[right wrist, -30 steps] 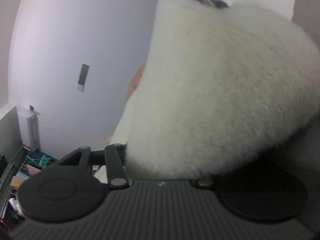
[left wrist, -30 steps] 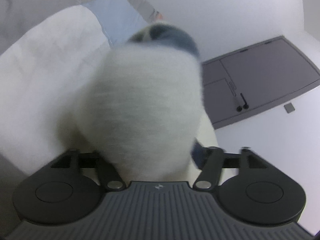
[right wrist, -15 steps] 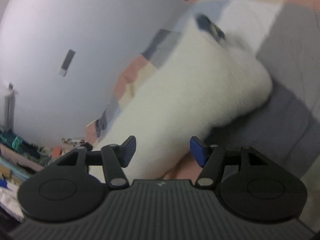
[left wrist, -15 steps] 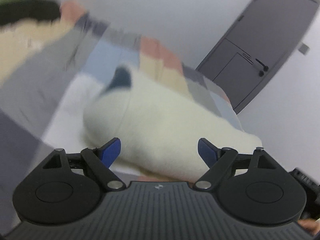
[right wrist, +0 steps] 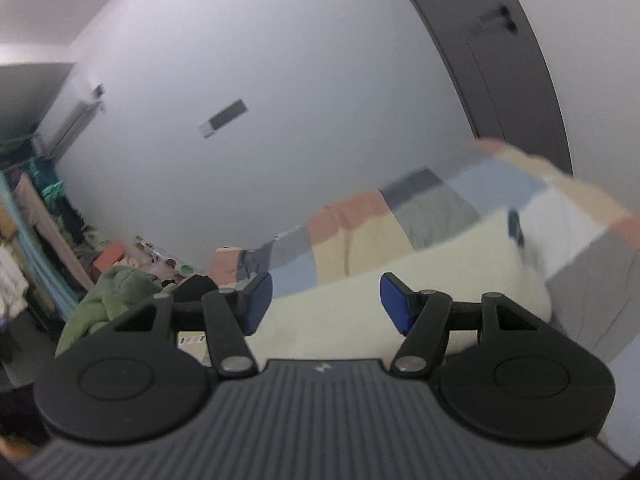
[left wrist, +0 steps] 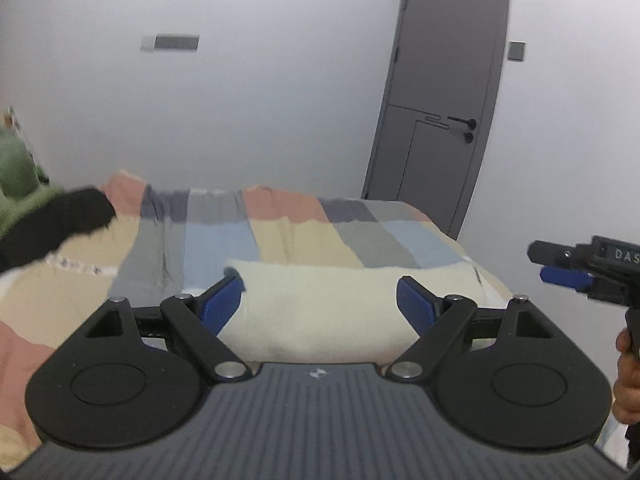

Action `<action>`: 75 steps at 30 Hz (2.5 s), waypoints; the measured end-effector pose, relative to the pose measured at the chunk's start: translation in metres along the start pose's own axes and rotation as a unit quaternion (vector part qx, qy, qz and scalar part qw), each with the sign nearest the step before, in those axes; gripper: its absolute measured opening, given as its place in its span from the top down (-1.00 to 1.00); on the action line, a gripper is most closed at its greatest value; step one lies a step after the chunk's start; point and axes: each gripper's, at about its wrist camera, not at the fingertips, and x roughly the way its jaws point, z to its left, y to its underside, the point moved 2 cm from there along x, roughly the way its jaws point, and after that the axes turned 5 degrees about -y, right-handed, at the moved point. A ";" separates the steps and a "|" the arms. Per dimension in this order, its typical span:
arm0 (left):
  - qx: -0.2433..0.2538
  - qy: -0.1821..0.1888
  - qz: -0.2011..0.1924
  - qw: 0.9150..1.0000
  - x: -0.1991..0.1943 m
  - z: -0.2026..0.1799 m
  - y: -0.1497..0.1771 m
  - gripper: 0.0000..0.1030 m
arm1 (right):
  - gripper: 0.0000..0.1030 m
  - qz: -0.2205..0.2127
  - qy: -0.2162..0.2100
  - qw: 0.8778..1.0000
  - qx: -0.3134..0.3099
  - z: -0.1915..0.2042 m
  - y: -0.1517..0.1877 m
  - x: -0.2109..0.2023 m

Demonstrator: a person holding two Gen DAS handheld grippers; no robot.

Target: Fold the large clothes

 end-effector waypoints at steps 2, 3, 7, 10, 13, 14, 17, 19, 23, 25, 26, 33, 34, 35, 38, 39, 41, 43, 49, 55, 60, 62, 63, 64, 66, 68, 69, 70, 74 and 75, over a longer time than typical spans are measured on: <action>0.004 0.000 -0.012 1.000 -0.023 0.002 -0.001 -0.71 | -0.23 0.001 -0.001 1.000 -0.027 0.016 0.001 -0.009; 0.007 0.000 -0.016 1.000 -0.036 0.001 -0.001 -0.72 | -0.23 0.000 0.000 0.999 -0.039 0.022 0.002 -0.012; 0.015 0.006 -0.034 0.999 -0.073 0.001 0.006 -0.72 | -0.23 -0.010 -0.004 0.997 -0.080 0.044 0.015 -0.033; 0.025 0.001 -0.044 0.999 -0.095 0.001 0.016 -0.73 | -0.23 -0.019 -0.005 0.995 -0.099 0.052 0.025 -0.046; 0.037 -0.007 -0.053 0.998 -0.110 0.002 0.028 -0.73 | -0.23 -0.019 -0.001 0.993 -0.114 0.059 0.037 -0.057; 0.038 -0.010 -0.055 0.998 -0.114 0.003 0.032 -0.73 | -0.23 -0.019 0.001 0.993 -0.119 0.061 0.041 -0.059; 0.043 -0.019 -0.062 0.997 -0.123 0.003 0.043 -0.74 | -0.23 -0.015 0.013 0.991 -0.131 0.065 0.054 -0.063; 0.047 -0.018 -0.062 0.997 -0.127 0.003 0.050 -0.74 | -0.23 -0.009 0.018 0.990 -0.140 0.068 0.063 -0.064; 0.033 -0.011 -0.053 0.998 -0.128 0.005 0.062 -0.74 | -0.23 0.000 0.033 0.987 -0.158 0.073 0.079 -0.065; 0.034 -0.011 -0.048 0.998 -0.127 0.005 0.067 -0.74 | -0.22 0.003 0.041 0.986 -0.164 0.074 0.086 -0.064; 0.032 -0.011 -0.044 0.998 -0.126 0.006 0.069 -0.74 | -0.22 0.005 0.045 0.985 -0.167 0.074 0.089 -0.064; 0.011 0.001 -0.027 1.000 -0.123 0.012 0.079 -0.74 | -0.22 0.024 0.071 0.985 -0.153 0.066 0.104 -0.058; 0.011 0.002 -0.026 1.000 -0.124 0.012 0.079 -0.75 | -0.22 0.028 0.075 0.985 -0.151 0.065 0.106 -0.056; 0.013 0.001 -0.025 1.000 -0.123 0.012 0.080 -0.75 | -0.22 0.033 0.079 0.985 -0.149 0.064 0.107 -0.054; 0.012 -0.001 -0.017 1.000 -0.119 0.012 0.082 -0.79 | -0.22 0.042 0.080 0.985 -0.148 0.063 0.110 -0.050; 0.011 -0.001 -0.014 1.000 -0.117 0.013 0.082 -0.84 | -0.22 0.043 0.080 0.984 -0.152 0.064 0.110 -0.048; 0.012 -0.006 -0.006 1.000 -0.112 0.015 0.084 -0.93 | -0.22 0.044 0.082 0.984 -0.152 0.064 0.111 -0.047; 0.014 -0.016 -0.001 1.000 -0.108 0.015 0.085 -0.97 | -0.22 0.049 0.083 0.984 -0.147 0.063 0.111 -0.044; 0.012 -0.036 0.015 0.999 -0.101 0.019 0.088 -0.99 | -0.37 0.046 0.098 0.982 -0.155 0.063 0.109 -0.042; 0.011 -0.045 0.013 0.999 -0.101 0.019 0.086 -0.99 | -0.92 0.041 0.105 0.981 -0.158 0.062 0.105 -0.045; 0.012 -0.048 0.013 0.999 -0.101 0.016 0.086 -1.00 | -1.00 0.048 0.108 0.981 -0.157 0.061 0.106 -0.046; 0.014 -0.049 0.014 0.999 -0.102 0.014 0.086 -1.00 | -1.00 0.049 0.108 0.981 -0.153 0.060 0.107 -0.047; 0.015 -0.050 0.013 0.999 -0.102 0.014 0.086 -1.00 | -1.00 0.050 0.108 0.981 -0.152 0.059 0.107 -0.047; 0.016 -0.052 0.013 0.998 -0.102 0.014 0.085 -1.00 | -1.00 0.051 0.107 0.982 -0.150 0.059 0.107 -0.047; 0.017 -0.053 0.014 0.998 -0.102 0.014 0.085 -1.00 | -1.00 0.053 0.106 0.982 -0.145 0.058 0.108 -0.047; 0.017 -0.054 0.014 0.998 -0.102 0.013 0.085 -1.00 | -1.00 0.056 0.105 0.983 -0.142 0.057 0.110 -0.047; 0.017 -0.055 0.014 0.998 -0.102 0.013 0.085 -1.00 | -1.00 0.057 0.104 0.983 -0.141 0.057 0.110 -0.047; 0.016 -0.055 0.014 0.998 -0.102 0.013 0.085 -1.00 | -1.00 0.059 0.103 0.983 -0.139 0.057 0.111 -0.047; 0.014 -0.056 0.017 0.998 -0.103 0.013 0.084 -1.00 | -1.00 0.060 0.103 0.983 -0.139 0.058 0.111 -0.047; 0.015 -0.057 0.017 0.998 -0.103 0.013 0.084 -1.00 | -1.00 0.060 0.102 0.983 -0.139 0.057 0.111 -0.047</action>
